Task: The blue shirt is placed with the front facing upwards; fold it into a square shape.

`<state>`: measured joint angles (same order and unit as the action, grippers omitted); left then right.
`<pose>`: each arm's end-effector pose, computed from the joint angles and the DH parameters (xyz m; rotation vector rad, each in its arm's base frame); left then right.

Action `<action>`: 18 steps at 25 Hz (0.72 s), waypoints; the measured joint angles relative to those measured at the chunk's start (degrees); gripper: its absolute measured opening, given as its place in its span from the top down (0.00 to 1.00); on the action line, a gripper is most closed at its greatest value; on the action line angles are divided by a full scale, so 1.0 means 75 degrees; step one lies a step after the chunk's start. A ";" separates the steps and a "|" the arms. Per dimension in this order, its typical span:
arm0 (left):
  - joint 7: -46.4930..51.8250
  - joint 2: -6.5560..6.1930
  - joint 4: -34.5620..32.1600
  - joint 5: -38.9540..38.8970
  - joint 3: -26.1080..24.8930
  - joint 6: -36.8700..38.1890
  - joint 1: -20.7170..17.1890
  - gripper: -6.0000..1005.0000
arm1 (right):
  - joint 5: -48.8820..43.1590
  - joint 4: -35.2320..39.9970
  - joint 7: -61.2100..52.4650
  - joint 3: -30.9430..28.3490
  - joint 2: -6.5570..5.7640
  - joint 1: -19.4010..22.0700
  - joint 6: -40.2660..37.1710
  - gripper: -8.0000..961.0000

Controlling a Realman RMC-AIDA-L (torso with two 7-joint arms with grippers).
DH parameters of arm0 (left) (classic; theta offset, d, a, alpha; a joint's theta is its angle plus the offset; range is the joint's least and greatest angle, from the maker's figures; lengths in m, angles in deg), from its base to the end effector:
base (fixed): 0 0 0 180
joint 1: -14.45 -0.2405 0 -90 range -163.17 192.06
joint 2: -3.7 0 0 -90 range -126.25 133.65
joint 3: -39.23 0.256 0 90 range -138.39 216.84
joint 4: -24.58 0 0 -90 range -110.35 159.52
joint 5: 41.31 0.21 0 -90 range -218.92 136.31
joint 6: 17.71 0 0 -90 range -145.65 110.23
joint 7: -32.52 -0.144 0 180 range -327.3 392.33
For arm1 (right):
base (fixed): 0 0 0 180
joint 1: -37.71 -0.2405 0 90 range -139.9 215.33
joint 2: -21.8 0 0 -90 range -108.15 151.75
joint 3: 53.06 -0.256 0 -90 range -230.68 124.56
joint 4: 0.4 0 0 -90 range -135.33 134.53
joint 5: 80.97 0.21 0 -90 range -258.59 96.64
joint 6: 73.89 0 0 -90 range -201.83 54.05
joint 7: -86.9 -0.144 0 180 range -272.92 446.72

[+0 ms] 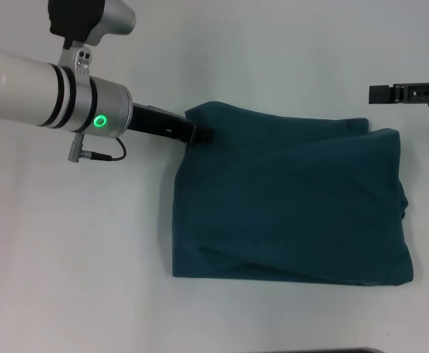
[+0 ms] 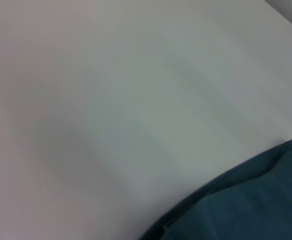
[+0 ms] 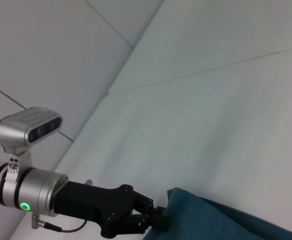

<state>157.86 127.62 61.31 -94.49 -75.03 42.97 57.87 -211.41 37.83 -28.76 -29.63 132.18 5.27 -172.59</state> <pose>-0.2020 0.3829 -0.0923 -2.6309 -1.1833 -0.1212 0.3012 0.3299 0.0774 -2.4721 1.5102 0.6460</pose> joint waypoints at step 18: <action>0.0011 0.0000 0.0379 -0.0058 -0.0105 -0.0042 -0.0257 0.94 | -0.0037 -0.0035 0.0058 0.0070 0.0056 0.0059 -0.0048 0.30</action>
<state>157.94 127.62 64.15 -94.93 -75.82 42.65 55.94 -211.68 37.56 -28.33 -29.10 132.60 5.72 -172.95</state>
